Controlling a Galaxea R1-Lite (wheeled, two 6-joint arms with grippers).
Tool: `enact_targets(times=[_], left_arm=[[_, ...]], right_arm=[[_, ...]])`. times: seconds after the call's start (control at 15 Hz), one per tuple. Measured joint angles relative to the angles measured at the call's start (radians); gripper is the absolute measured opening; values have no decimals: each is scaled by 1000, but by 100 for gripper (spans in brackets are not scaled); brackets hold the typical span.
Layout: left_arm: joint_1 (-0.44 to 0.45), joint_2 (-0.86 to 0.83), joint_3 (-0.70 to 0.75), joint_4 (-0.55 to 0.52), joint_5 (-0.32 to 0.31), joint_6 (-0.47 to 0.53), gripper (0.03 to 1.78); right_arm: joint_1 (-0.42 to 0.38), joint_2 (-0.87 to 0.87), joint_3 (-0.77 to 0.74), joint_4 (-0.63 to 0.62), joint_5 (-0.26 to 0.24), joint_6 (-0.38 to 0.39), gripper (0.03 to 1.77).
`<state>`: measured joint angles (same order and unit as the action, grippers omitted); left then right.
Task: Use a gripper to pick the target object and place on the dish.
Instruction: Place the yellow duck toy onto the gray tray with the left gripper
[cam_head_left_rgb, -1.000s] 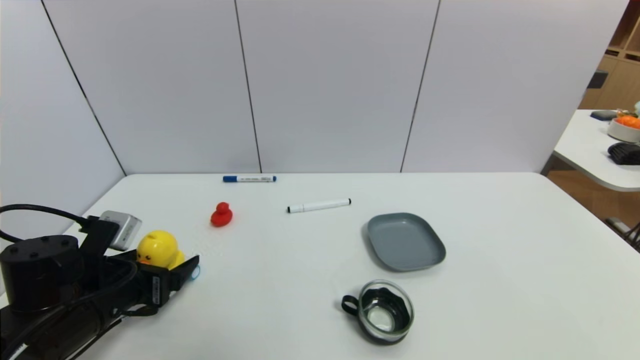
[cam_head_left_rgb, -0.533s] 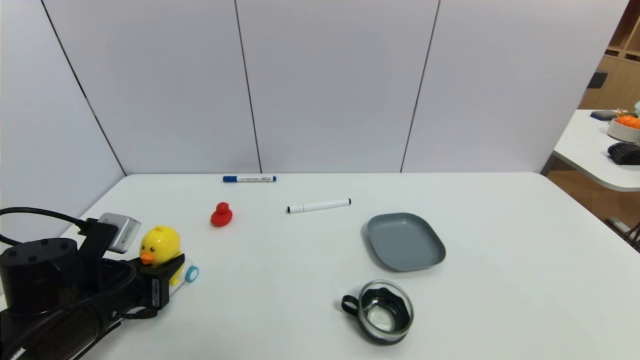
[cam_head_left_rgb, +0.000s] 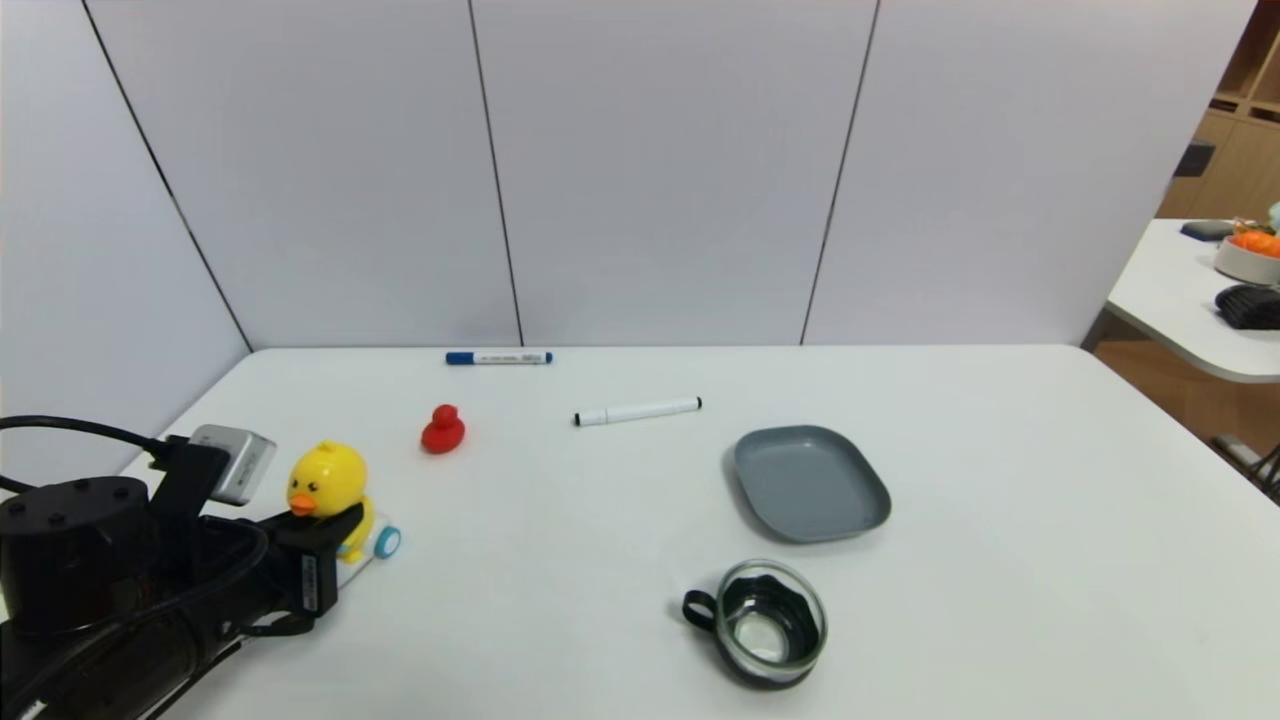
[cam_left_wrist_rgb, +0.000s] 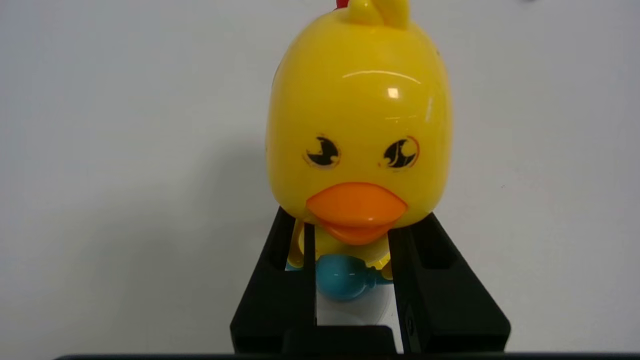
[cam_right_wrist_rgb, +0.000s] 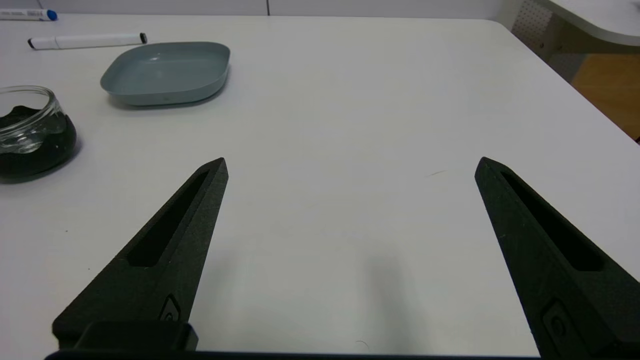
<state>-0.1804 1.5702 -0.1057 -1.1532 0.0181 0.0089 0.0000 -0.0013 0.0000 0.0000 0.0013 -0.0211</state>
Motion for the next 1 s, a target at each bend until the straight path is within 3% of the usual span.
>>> enact_targets(times=[0.53, 1.0], left_arm=[[-54, -48, -127, 22, -2, 61, 44], [-256, 23, -413, 178, -10, 132, 44]], right_arm=[[0, 0, 0, 0, 0, 0, 171], [0, 0, 0, 0, 0, 0, 171]])
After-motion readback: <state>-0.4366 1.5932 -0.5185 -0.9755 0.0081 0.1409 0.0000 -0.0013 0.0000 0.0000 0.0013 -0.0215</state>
